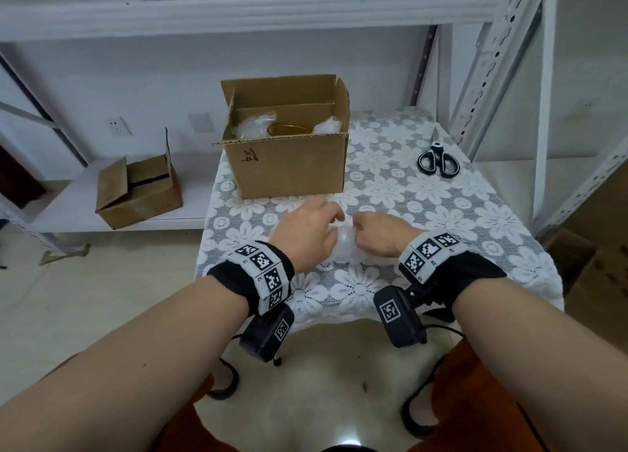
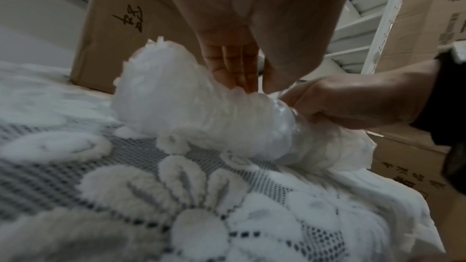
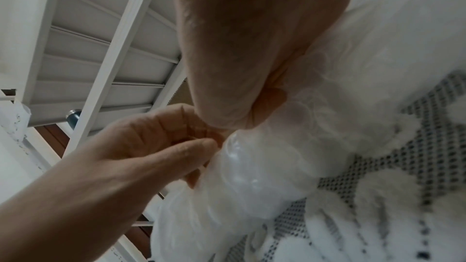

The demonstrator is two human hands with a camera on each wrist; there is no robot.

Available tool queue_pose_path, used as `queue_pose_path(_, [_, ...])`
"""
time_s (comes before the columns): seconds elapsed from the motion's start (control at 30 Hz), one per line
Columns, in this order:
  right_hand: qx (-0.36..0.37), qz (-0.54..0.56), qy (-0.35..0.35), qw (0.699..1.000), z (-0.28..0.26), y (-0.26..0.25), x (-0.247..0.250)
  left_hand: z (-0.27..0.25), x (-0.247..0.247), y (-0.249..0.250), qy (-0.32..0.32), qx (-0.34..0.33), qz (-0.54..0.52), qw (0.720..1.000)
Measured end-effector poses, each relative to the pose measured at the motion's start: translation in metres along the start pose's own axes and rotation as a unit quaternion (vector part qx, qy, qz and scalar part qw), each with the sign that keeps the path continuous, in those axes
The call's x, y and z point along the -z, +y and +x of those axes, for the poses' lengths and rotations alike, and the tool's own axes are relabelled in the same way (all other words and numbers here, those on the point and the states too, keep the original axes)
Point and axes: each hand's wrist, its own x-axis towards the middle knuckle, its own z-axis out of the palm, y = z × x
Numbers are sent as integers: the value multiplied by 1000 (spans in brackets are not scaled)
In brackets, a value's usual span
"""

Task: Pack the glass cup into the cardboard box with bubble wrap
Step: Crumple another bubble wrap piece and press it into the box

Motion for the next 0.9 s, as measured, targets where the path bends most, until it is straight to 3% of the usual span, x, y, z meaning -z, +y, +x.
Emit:
queue_pose_path(0.13, [-24,-18,2,1000,4,0,0,-7,-4,-3,-73,-1,28,997])
queue_pose_path(0.2, [-22,-31,38,999,3,2,-3,-8,-5,-6,-87,-2,40,995])
queue_pose_path(0.37, [31,-106,253,961,0,10,-20,-4,-11,-7,-87,22,43,995])
queue_pose_path(0.53, [116,-109,373,914,-5,1,-35,5,-15,-9,-113,66,25,991])
queue_pose_path(0.77, [109,-108,315,937,-10,6,-36,20,-14,-12,-171,94,49,980])
queue_pose_path(0.9, [77,-138,239,958,-14,7,-38,29,-15,-13,-191,113,54,974])
